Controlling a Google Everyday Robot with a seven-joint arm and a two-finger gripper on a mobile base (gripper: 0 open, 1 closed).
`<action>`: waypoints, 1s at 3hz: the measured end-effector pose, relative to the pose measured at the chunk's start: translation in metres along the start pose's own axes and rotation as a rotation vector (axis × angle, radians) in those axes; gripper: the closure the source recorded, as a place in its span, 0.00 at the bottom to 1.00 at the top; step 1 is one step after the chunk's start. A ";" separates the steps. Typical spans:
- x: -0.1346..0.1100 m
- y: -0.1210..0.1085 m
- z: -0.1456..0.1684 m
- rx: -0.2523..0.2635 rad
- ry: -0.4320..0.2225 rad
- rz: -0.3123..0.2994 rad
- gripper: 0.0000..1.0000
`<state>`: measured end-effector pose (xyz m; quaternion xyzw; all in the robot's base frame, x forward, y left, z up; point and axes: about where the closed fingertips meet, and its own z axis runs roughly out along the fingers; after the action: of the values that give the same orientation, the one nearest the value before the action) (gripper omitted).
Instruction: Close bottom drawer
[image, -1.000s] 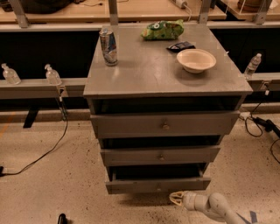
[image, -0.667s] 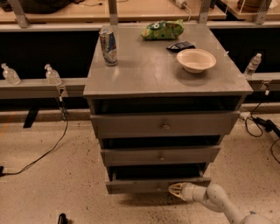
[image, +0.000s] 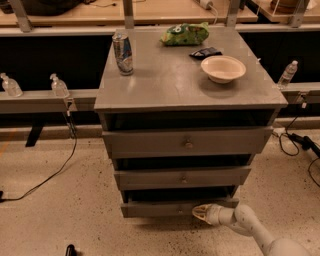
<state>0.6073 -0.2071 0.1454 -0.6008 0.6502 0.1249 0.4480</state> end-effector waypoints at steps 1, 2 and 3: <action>0.009 0.002 0.005 -0.005 -0.020 0.020 1.00; 0.023 0.041 0.001 -0.015 -0.041 0.044 1.00; 0.031 0.094 -0.008 -0.038 -0.019 0.041 1.00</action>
Offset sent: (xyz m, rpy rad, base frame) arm -0.0811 -0.0141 -0.0597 0.0874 0.0550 -0.0017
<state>0.5236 -0.2104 0.0917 -0.5947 0.6556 0.1521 0.4398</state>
